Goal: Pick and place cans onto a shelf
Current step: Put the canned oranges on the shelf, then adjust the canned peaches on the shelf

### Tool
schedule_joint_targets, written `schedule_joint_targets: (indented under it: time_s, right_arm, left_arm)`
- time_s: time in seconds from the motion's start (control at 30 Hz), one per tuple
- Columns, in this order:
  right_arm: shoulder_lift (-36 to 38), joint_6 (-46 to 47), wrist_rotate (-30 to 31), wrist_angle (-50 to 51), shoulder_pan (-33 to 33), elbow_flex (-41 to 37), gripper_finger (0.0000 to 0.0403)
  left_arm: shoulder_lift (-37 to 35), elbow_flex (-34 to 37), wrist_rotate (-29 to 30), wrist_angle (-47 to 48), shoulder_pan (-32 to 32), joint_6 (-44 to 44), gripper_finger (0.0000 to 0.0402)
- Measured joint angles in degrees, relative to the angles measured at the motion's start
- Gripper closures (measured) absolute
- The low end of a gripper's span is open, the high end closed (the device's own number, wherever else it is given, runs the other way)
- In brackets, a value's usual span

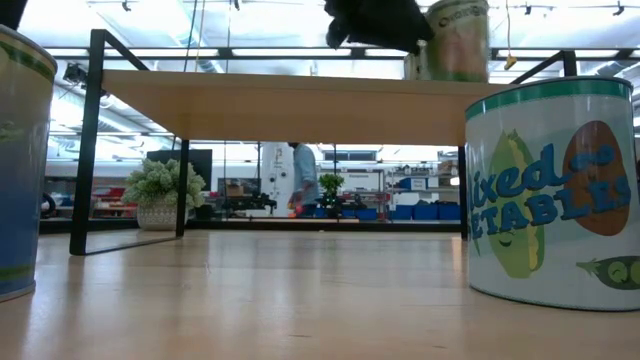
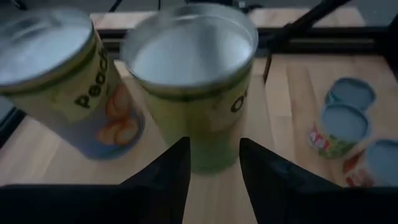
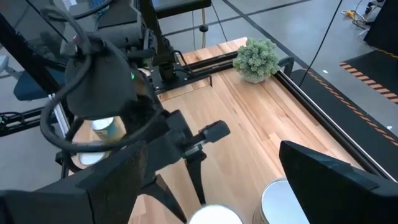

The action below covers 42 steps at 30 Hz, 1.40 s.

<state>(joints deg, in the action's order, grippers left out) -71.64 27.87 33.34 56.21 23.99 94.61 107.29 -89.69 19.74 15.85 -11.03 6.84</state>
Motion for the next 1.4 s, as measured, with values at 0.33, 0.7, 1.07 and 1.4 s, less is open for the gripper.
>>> schedule_joint_targets:
  time_s: [0.33,0.7,1.07,1.4]
  right_arm:
    - [0.0,0.2,0.0,0.0,0.0,0.0,0.0029]
    - [0.0,0.0,-1.4,1.7,-1.9,0.0,0.0029]
    - [-2.1,-3.2,-13.0,2.8,-17.1,0.0,0.0029]
    - [-7.3,-5.5,-18.7,4.5,-29.6,0.0,0.0029]
  left_arm:
    - [-1.8,0.1,-0.4,0.5,-0.2,0.3,0.0258]
    - [-13.4,0.1,1.0,15.6,-1.2,0.0,0.026]
    - [-19.2,0.1,4.9,24.9,-1.2,-2.1,0.026]
    - [-22.7,0.1,5.7,29.2,-1.2,-3.0,0.026]
